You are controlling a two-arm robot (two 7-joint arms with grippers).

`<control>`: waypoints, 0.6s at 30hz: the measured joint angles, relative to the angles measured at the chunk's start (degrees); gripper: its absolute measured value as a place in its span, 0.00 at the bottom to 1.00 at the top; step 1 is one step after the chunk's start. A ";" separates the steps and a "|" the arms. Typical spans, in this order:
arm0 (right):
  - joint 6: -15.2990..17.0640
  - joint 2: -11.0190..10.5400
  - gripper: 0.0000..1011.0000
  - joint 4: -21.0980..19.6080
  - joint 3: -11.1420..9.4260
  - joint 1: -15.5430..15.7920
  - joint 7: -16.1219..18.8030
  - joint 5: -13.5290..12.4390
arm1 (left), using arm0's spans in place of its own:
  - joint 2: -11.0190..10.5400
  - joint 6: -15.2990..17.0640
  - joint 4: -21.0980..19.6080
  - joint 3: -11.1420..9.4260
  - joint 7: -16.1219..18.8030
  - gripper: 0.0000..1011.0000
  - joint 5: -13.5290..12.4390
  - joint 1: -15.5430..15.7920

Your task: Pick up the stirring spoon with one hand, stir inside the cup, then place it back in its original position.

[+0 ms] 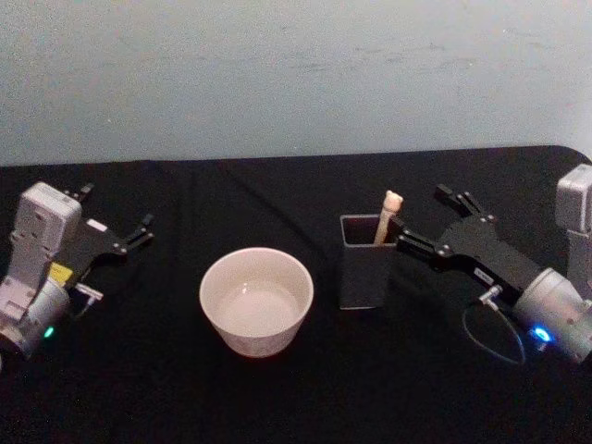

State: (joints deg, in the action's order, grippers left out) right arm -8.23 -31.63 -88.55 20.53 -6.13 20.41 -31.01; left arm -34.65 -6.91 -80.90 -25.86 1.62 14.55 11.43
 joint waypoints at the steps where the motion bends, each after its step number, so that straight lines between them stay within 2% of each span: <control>1: 0.44 0.56 0.99 0.67 0.00 -0.69 0.89 -0.54 | 0.00 0.00 0.00 0.00 0.00 0.99 0.00 0.00; 6: 1.95 2.49 0.99 3.13 -0.06 -2.67 3.03 -1.89 | 0.00 0.00 0.00 0.00 0.00 0.99 0.00 0.00; 18: 4.36 5.44 0.99 6.94 -0.59 -5.15 5.36 -2.63 | 0.00 0.00 0.00 0.00 0.00 0.99 0.00 0.00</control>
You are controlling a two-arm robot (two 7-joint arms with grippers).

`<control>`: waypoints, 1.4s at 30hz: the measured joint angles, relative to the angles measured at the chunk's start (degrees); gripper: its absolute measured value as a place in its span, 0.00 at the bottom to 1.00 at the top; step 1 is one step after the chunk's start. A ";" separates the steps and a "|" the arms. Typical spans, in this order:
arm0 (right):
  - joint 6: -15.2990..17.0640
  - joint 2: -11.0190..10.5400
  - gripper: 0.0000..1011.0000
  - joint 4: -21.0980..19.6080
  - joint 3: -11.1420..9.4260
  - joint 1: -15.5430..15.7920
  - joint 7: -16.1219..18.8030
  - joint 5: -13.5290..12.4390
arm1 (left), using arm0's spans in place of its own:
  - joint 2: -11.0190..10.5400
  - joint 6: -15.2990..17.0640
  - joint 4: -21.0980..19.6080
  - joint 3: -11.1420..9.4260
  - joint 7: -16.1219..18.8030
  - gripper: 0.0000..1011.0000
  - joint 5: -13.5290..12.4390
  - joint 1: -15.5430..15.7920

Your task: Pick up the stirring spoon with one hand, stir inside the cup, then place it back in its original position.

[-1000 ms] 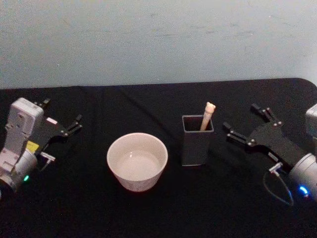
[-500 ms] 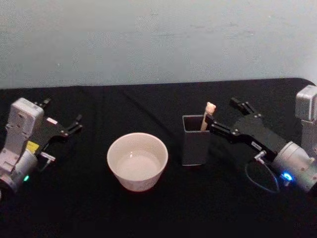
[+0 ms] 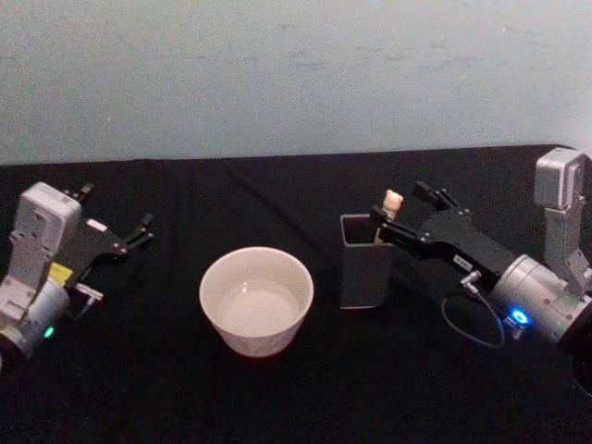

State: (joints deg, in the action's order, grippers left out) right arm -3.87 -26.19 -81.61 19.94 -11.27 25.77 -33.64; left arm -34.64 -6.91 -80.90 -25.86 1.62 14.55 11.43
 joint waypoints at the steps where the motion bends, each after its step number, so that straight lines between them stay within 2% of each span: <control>1: 0.19 0.29 0.99 0.46 -0.09 -0.25 0.26 0.02 | 0.00 0.00 0.00 0.00 0.00 0.99 0.00 0.00; 17: 1.49 2.29 0.99 3.40 -0.43 -2.01 1.72 0.56 | 0.00 0.00 0.00 0.00 0.00 0.99 0.00 0.00; 42: 2.14 2.68 0.99 4.79 -0.61 -2.86 2.57 0.39 | 0.00 0.00 0.00 0.00 0.00 0.99 0.00 0.00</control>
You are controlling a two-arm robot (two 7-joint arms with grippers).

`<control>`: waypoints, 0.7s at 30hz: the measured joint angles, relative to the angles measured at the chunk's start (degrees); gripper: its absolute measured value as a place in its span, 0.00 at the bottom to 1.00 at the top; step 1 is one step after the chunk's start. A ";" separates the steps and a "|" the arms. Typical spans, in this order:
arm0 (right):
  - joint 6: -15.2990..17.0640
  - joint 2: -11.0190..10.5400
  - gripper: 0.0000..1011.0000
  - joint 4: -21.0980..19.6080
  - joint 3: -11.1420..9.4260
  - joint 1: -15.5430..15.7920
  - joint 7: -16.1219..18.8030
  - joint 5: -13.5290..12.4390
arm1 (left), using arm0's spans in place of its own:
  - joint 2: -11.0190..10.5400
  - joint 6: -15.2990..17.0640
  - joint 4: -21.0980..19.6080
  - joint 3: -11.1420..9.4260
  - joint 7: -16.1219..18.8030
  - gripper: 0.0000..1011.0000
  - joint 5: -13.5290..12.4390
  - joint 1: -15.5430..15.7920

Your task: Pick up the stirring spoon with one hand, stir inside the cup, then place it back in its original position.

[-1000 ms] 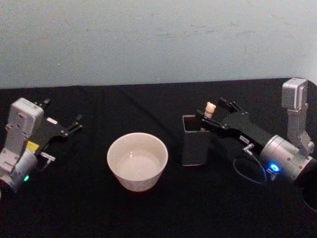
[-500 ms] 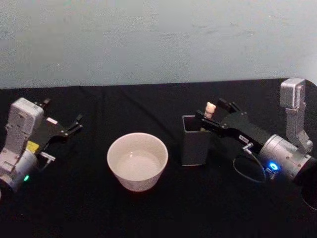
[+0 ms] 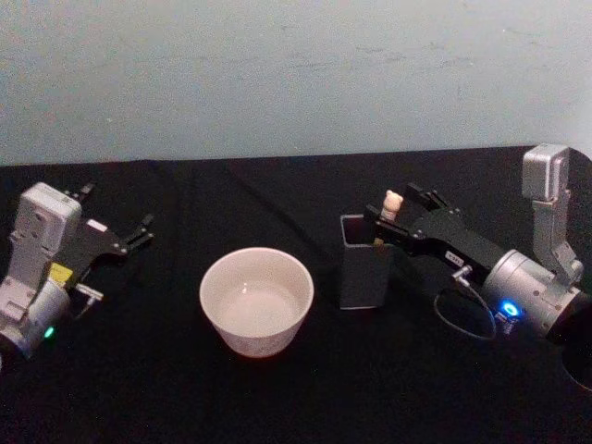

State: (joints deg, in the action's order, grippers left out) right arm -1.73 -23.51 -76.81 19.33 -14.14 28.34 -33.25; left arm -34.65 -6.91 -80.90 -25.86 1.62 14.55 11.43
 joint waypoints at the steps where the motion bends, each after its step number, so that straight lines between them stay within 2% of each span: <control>1: 0.00 -0.01 0.99 0.00 0.00 0.00 0.00 -0.01 | 0.00 0.00 0.00 0.00 0.00 0.99 0.00 0.00; 12: -0.02 -0.02 0.99 -0.05 0.00 0.06 -0.04 -0.04 | 0.00 0.00 0.00 0.00 0.00 0.99 0.00 0.00; 20: -0.06 -0.01 0.81 -0.09 0.01 0.08 -0.09 -0.04 | 0.00 0.00 0.00 0.00 0.00 0.99 0.00 0.00; 21: -0.06 -0.02 0.75 -0.09 0.01 0.08 -0.09 -0.03 | 0.00 0.00 0.00 0.00 0.00 0.99 0.00 0.00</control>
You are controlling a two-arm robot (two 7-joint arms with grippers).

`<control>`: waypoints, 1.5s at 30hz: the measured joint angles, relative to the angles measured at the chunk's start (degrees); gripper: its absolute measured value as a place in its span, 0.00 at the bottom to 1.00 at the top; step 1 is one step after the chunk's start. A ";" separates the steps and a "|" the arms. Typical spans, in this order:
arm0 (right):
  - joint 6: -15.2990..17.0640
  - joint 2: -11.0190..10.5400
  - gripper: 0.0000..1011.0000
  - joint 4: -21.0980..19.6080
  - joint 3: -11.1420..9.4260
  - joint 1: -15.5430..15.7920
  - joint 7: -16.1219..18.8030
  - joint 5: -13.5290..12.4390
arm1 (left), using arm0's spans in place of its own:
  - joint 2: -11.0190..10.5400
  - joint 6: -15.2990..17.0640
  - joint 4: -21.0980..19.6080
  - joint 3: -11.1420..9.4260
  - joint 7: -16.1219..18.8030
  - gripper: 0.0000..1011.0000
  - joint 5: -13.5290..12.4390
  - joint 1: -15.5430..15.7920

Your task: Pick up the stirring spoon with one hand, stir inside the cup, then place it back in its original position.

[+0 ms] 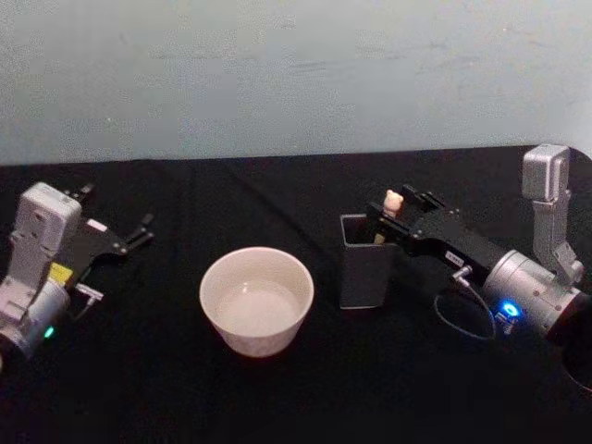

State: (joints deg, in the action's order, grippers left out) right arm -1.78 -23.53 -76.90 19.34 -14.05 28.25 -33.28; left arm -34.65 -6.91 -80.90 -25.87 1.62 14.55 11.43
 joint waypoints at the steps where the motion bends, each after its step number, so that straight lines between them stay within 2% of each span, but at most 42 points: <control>1: -0.01 0.00 0.73 0.00 0.00 0.00 -0.01 0.00 | 0.00 0.00 0.00 0.00 0.00 0.99 0.00 0.00; 2: -0.01 0.00 0.73 0.00 0.00 0.00 -0.02 0.00 | 0.00 0.00 0.00 0.00 0.00 0.99 0.00 0.00; 3: -0.02 0.00 0.66 0.00 0.00 0.00 -0.03 0.00 | 0.00 0.00 0.00 0.00 0.00 0.99 0.00 0.00; 6: -0.03 0.00 0.60 -0.01 0.00 0.00 -0.03 0.00 | 0.00 0.00 0.00 0.00 0.00 0.99 0.00 0.00; 10: -0.05 0.00 0.46 0.00 0.00 0.00 -0.03 0.00 | 0.00 0.00 0.00 0.01 0.00 0.99 0.00 0.00; 11: -0.05 0.00 0.46 0.00 0.00 0.00 -0.03 0.00 | 0.00 0.00 0.00 0.00 0.00 0.99 0.00 0.00; 12: -0.05 0.00 0.38 0.00 -0.01 0.00 -0.03 0.00 | 0.00 0.00 0.00 0.00 0.00 0.99 0.00 0.00; 14: -0.05 0.00 0.35 0.00 0.00 0.00 -0.03 0.00 | 0.00 0.00 0.00 0.00 0.00 0.99 0.00 0.00; 16: -0.05 0.00 0.25 0.00 0.00 0.00 -0.03 0.00 | 0.00 0.00 0.00 0.00 0.00 0.99 0.00 0.00; 18: -0.06 0.00 0.21 -0.01 0.00 0.00 -0.02 0.00 | 0.00 0.00 0.00 0.00 0.00 0.99 0.00 0.00; 35: -0.04 -0.06 0.21 -0.11 0.02 0.00 0.41 -0.19 | 0.00 0.00 0.00 0.00 0.00 0.99 0.00 0.00; 45: 0.40 -0.65 0.21 -2.67 -0.29 0.44 1.82 -2.65 | 0.00 0.00 0.00 0.00 0.00 0.99 0.00 0.00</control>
State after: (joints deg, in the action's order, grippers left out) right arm -1.38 -24.18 -79.57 19.05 -13.61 30.07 -35.93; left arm -34.64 -6.91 -80.90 -25.86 1.62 14.55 11.43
